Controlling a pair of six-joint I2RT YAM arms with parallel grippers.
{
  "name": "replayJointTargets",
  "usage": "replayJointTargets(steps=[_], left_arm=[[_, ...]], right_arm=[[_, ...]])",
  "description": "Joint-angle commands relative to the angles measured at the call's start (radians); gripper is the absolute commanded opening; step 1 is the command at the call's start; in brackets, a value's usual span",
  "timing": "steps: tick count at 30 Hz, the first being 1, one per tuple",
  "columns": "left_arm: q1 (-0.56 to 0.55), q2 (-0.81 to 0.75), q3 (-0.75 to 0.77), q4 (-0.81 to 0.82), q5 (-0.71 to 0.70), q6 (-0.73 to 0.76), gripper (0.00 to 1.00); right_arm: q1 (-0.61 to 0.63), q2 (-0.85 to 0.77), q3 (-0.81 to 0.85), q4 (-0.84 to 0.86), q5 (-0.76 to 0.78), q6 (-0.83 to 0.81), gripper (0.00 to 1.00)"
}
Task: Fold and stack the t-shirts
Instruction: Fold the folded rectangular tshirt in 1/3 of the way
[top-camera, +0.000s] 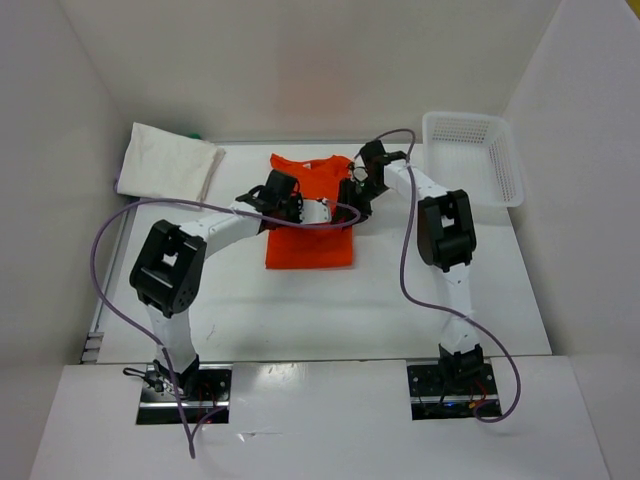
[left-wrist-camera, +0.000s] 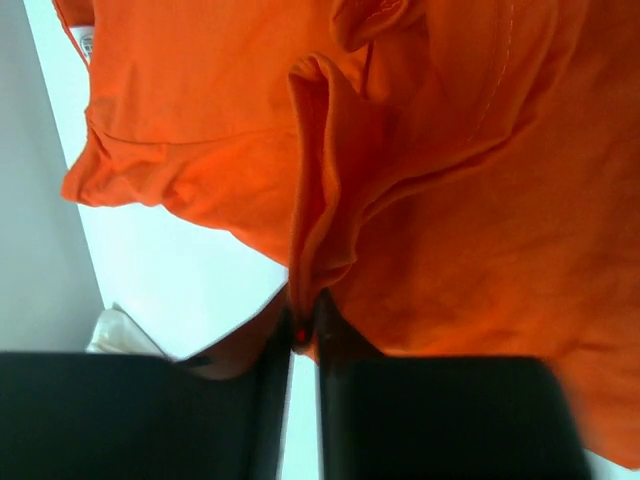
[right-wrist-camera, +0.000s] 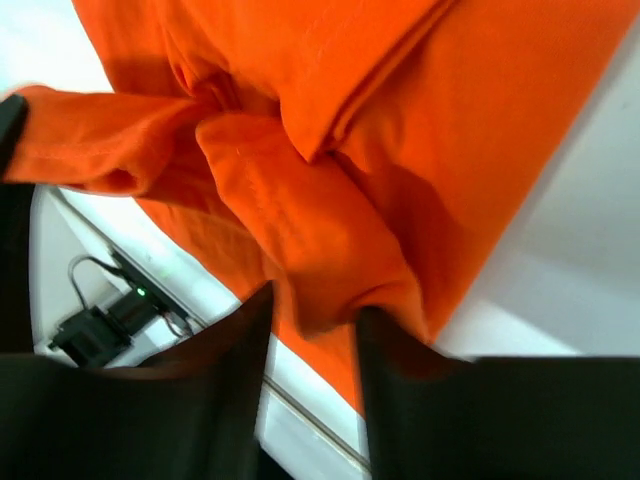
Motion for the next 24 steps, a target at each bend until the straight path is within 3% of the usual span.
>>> replayJointTargets(steps=[1,3,4,5,12,15,16,20,24], left_arm=[[0.021,0.032,0.036,0.058,0.001,-0.013,0.26],[0.03,0.061,0.046,0.058,-0.01,-0.048,0.42],[0.031,0.062,0.055,0.081,-0.037,-0.061,0.54],[0.04,0.071,0.055,0.098,-0.059,-0.061,0.58],[0.063,0.08,0.153,0.14,-0.2,-0.139,0.65],[0.083,0.08,0.196,0.114,-0.24,-0.158,0.66],[0.093,0.065,0.207,0.098,-0.249,-0.158,0.66],[0.103,-0.007,0.164,0.022,-0.24,-0.158,0.66],[0.103,-0.063,0.107,-0.021,-0.263,-0.158,0.66]], right_arm=[[-0.035,0.011,0.083,-0.01,-0.021,-0.004,0.47],[-0.049,0.023,0.12,0.001,-0.03,-0.003,0.6],[-0.061,0.023,0.132,0.001,-0.03,-0.003,0.6],[-0.07,0.008,0.142,0.001,-0.03,-0.003,0.61],[-0.092,-0.193,0.062,0.079,0.054,-0.003,0.58],[-0.092,-0.285,-0.085,0.104,0.065,-0.003,0.37],[-0.092,-0.305,-0.164,0.113,0.065,-0.003,0.22],[-0.044,-0.363,-0.314,0.124,0.076,-0.013,0.0],[0.074,-0.344,-0.363,0.125,0.123,-0.022,0.0]])
